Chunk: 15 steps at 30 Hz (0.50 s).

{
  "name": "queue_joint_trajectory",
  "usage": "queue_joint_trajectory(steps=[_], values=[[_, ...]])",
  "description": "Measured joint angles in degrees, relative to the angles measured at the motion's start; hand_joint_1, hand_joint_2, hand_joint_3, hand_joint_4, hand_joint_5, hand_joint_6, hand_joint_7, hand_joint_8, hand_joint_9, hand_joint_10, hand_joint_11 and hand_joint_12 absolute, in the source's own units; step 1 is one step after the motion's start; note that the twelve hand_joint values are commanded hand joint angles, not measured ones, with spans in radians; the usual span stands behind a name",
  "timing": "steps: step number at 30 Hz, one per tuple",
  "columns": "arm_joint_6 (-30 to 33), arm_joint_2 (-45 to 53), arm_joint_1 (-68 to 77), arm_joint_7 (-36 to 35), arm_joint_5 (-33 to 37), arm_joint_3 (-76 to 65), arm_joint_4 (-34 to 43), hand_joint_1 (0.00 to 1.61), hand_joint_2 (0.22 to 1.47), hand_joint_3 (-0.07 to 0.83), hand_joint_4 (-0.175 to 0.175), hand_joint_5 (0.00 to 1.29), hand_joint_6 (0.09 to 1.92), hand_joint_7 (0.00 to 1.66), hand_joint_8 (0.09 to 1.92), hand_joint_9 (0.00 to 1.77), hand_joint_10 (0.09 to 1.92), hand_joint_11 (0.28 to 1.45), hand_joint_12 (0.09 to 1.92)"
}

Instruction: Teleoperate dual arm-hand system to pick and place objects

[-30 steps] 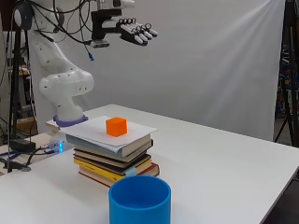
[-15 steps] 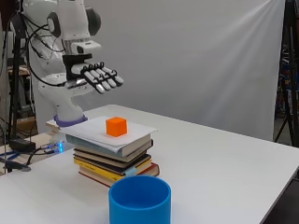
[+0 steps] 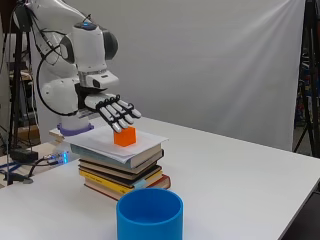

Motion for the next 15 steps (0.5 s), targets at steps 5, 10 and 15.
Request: queue_joint_trajectory(steps=[5, 10, 15], values=[[3.56, 4.89, 1.12, 0.53, 3.72, 1.18, 1.9, 0.38, 0.96, 0.002, 0.043, 0.33, 0.09, 0.4, 0.09, 0.53, 0.09, 0.54, 0.09], [3.33, 6.15, 1.48, -1.88, 5.25, 1.41, 1.9, 0.47, 1.04, 0.0, 0.048, 0.36, 0.09, 0.42, 0.09, 0.56, 0.09, 0.53, 0.09], [3.39, 5.27, 1.23, -4.11, 7.27, 0.46, 0.99, 0.45, 1.0, -0.014, 0.04, 0.22, 0.09, 0.26, 0.09, 0.42, 0.09, 0.49, 0.09]])
